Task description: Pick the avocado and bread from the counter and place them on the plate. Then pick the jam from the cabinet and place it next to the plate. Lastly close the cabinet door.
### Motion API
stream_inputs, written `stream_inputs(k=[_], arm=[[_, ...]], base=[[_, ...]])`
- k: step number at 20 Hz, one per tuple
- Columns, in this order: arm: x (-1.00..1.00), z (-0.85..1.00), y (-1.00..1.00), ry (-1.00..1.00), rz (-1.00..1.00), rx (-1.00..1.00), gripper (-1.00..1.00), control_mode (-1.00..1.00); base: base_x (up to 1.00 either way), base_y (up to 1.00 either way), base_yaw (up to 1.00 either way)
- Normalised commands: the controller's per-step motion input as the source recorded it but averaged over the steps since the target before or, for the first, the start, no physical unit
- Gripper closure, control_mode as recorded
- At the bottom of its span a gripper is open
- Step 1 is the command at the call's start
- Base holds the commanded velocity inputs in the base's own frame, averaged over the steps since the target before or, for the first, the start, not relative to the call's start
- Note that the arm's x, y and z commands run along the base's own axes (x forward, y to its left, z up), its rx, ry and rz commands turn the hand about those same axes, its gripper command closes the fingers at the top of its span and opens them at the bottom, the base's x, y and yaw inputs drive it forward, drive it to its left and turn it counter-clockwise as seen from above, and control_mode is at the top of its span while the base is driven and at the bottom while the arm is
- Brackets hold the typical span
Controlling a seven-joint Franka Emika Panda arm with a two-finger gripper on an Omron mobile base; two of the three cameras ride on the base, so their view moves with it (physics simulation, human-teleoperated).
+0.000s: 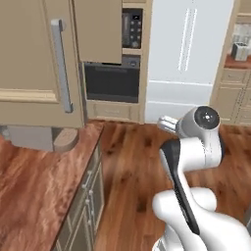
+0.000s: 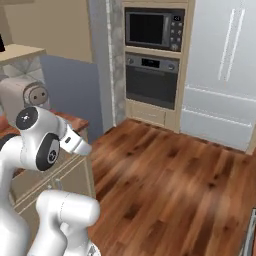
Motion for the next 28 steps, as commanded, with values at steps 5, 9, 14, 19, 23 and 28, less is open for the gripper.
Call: stream_inputs(k=[5,9,14,19,23,28], arm=[[0.0,0.0,0.0,0.0,0.0,0.0,-1.0,1.0],[0.0,0.0,0.0,0.0,0.0,0.0,-1.0,1.0],[0.0,0.0,0.0,0.0,0.0,0.0,-1.0,1.0],[0.0,0.0,0.0,0.0,0.0,0.0,-1.0,1.0],[0.0,0.0,0.0,0.0,0.0,0.0,-1.0,1.0],[0.0,0.0,0.0,0.0,0.0,0.0,-1.0,1.0]], base=[[0.18,-0.15,0.54],[0.38,-0.33,0.57],[0.67,-0.52,0.52],[0.41,-0.57,0.49],[0.15,-0.42,0.53],[0.12,-0.36,0.56]])
